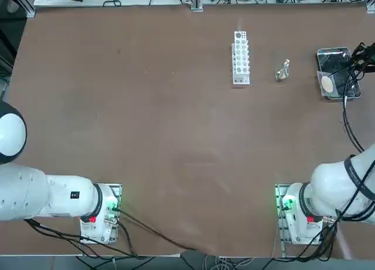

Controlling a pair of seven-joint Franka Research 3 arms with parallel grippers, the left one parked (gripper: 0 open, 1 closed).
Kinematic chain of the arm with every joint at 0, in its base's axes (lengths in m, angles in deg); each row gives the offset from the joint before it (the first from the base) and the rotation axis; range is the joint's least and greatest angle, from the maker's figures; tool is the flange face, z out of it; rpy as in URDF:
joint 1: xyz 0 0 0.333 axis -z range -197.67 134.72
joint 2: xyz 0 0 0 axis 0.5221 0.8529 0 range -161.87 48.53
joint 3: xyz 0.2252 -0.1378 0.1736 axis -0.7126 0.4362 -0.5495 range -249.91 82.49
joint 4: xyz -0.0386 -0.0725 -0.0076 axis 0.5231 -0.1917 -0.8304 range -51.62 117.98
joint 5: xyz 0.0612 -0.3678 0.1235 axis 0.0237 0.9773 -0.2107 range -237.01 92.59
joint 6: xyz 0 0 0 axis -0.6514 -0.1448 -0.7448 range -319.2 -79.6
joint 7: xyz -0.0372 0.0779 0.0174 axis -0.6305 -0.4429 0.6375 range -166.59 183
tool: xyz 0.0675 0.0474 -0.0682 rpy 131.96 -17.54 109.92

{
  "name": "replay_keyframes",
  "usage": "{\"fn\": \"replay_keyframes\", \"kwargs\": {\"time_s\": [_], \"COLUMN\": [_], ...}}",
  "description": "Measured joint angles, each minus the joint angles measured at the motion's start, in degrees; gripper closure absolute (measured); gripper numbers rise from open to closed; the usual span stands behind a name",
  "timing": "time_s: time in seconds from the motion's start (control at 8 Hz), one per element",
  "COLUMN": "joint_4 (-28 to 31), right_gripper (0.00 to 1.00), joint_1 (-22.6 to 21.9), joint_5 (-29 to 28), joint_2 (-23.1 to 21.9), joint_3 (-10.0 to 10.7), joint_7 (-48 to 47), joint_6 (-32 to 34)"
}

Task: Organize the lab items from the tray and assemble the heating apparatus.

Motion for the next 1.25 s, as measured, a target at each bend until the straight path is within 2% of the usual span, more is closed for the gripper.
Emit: {"fn": "replay_keyframes", "kwargs": {"time_s": [1.25], "joint_4": [-0.69], "right_gripper": [0.89], "joint_1": [-0.13], "joint_5": [0.64], "joint_2": [-0.01], "joint_3": [-0.02], "joint_7": [0.00], "joint_6": [-0.05]}}
